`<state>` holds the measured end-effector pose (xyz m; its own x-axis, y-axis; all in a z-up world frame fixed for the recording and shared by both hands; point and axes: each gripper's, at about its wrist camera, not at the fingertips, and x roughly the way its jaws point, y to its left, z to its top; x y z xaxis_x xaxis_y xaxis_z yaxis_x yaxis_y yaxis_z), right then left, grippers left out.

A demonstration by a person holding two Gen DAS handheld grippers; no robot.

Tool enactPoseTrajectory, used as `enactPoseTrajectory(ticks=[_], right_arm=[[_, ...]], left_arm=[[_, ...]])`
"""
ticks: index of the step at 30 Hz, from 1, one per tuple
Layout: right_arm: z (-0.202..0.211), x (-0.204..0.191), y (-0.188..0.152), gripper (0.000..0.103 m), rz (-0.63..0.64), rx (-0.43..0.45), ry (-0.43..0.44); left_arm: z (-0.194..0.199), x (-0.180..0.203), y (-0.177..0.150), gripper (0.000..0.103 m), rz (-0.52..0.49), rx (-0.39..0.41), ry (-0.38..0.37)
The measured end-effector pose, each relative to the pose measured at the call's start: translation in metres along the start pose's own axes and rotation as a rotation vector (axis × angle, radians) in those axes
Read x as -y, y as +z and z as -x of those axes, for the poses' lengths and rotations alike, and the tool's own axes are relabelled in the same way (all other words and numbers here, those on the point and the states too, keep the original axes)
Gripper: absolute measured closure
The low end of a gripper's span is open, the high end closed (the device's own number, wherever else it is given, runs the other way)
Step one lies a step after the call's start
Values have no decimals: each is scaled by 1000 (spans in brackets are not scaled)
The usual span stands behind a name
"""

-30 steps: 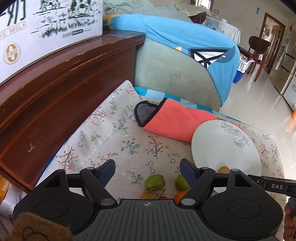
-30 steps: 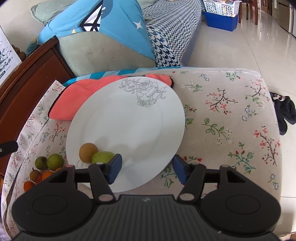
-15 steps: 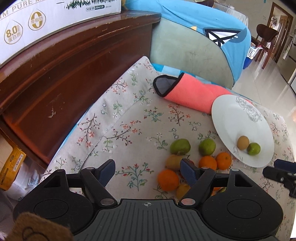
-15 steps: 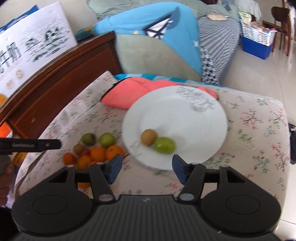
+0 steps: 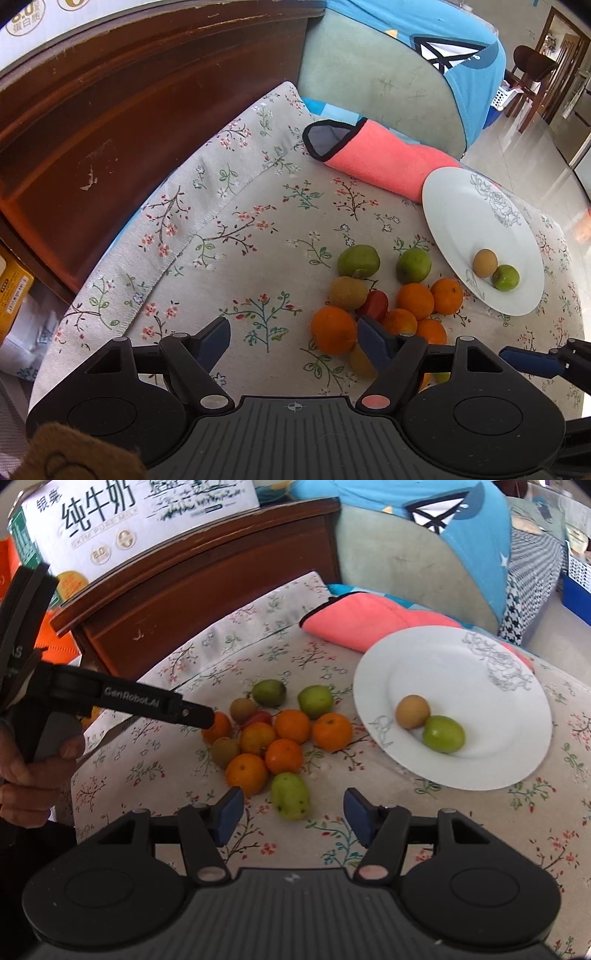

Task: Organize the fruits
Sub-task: 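Grasp a tangerine with the left gripper while the right gripper grasps a green mango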

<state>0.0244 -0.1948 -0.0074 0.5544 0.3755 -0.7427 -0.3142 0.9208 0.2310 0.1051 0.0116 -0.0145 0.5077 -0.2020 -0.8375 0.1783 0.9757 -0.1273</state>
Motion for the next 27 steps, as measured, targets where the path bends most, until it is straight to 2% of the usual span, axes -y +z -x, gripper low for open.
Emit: enactPoseTrajectory(ticks=[5, 9, 13, 20, 22, 24, 27], right_arm=[[-9, -8, -2, 44, 45, -9, -18], [-17, -12, 0, 52, 67, -14, -22], [-23, -14, 0, 61, 87, -25, -23], [-28, -15, -1, 66, 101, -43, -41], [-29, -14, -1, 67, 95, -49, -44], [-30, -13, -1, 67, 91, -51, -44], [-31, -12, -1, 67, 86, -49, -44]], left_arm=[[-4, 4, -1, 32, -12, -7, -10], [-8, 4, -2, 39, -4, -14, -29], [-11, 5, -3, 41, 1, -10, -35], [-16, 8, -3, 46, 6, -3, -44], [-18, 8, -4, 52, 3, -15, -47], [-21, 8, -5, 52, 6, -23, -48], [-22, 9, -6, 58, -16, -8, -30]])
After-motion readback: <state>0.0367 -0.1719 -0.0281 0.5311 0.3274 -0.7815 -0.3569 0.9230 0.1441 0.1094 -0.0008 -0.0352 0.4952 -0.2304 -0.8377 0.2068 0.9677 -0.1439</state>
